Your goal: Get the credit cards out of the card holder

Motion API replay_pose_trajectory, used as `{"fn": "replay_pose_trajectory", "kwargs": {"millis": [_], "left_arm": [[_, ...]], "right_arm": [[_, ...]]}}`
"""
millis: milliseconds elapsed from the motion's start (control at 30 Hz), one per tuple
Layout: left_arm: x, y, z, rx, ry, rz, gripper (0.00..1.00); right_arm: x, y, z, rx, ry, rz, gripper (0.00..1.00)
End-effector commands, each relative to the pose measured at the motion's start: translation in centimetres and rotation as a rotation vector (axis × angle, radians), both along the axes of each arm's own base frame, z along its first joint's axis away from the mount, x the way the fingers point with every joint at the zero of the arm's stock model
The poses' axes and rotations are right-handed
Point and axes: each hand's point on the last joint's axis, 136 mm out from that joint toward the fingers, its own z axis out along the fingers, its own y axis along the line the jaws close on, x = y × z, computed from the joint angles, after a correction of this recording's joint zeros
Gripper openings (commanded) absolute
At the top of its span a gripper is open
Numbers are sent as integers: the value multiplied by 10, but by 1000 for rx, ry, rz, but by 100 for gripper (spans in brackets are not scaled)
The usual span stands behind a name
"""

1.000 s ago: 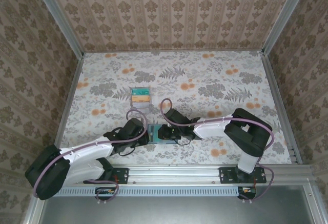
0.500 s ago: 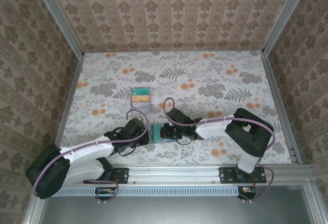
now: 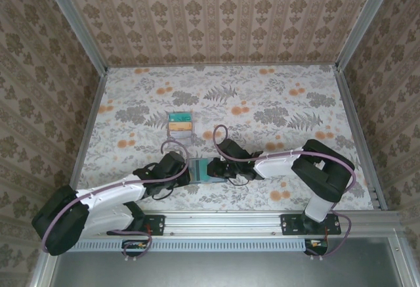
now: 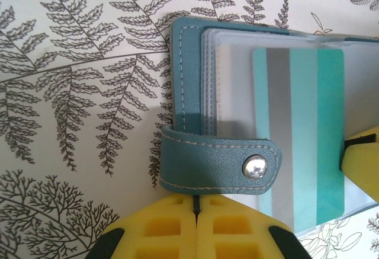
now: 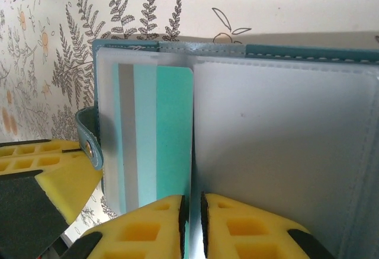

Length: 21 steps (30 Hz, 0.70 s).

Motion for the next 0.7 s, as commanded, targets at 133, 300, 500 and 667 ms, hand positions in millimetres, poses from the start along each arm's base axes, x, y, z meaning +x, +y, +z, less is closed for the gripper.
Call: {"fn": "replay_pose_trajectory", "kwargs": {"millis": [133, 300, 500, 667], "left_arm": [[-6, 9, -11, 58, 44, 0, 0], [-6, 8, -11, 56, 45, -6, 0], [-5, 6, -11, 58, 49, -12, 0], [-6, 5, -12, 57, 51, -14, 0]], "right_arm": [[6, 8, -8, 15, 20, -8, 19], [8, 12, -3, 35, 12, -4, 20], [8, 16, 1, 50, 6, 6, 20], [8, 20, 1, 55, 8, 16, 20]]}}
